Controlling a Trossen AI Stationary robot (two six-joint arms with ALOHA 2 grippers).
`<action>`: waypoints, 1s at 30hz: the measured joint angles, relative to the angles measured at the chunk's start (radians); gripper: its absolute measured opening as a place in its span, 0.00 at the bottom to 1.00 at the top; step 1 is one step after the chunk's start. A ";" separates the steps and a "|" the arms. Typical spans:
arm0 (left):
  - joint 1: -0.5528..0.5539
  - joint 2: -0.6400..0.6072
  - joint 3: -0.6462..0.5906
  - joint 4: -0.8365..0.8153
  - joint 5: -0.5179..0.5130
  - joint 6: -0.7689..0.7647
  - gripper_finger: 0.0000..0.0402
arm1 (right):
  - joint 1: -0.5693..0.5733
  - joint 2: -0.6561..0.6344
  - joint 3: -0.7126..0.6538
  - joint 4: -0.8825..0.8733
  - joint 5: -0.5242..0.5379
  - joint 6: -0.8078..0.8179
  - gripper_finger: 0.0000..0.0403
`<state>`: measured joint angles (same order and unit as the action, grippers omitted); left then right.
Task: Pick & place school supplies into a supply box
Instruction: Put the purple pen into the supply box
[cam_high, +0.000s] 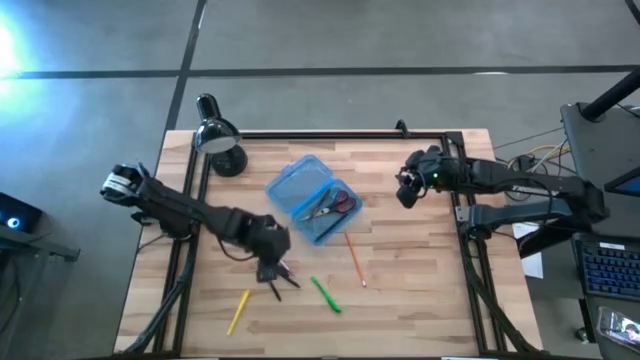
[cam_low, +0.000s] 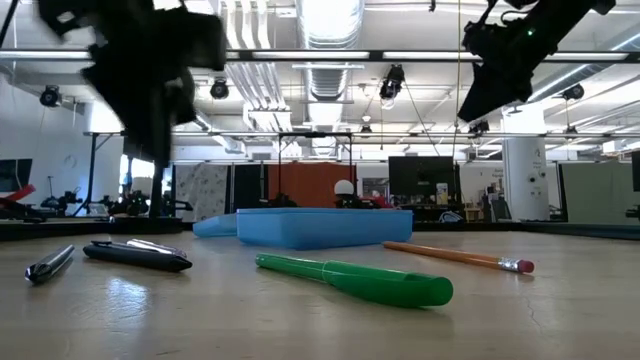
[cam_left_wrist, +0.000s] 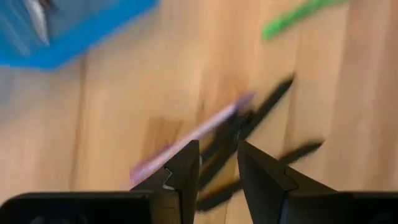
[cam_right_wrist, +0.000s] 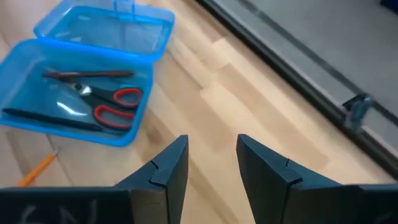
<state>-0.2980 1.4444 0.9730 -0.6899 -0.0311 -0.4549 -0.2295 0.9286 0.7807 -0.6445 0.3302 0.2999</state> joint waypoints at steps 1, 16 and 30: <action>-0.013 0.000 -0.020 0.000 -0.008 0.008 0.23 | 0.015 0.011 0.000 0.006 0.000 0.019 0.32; 0.016 -0.007 -0.219 0.139 -0.097 0.489 0.23 | 0.159 0.217 0.061 0.053 0.002 0.200 0.31; 0.047 0.006 -0.276 0.296 -0.053 0.625 0.23 | 0.160 0.325 0.127 0.056 0.009 0.223 0.31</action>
<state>-0.2510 1.4509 0.6973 -0.3942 -0.0840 0.1700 -0.0692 1.2534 0.9081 -0.5885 0.3393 0.5232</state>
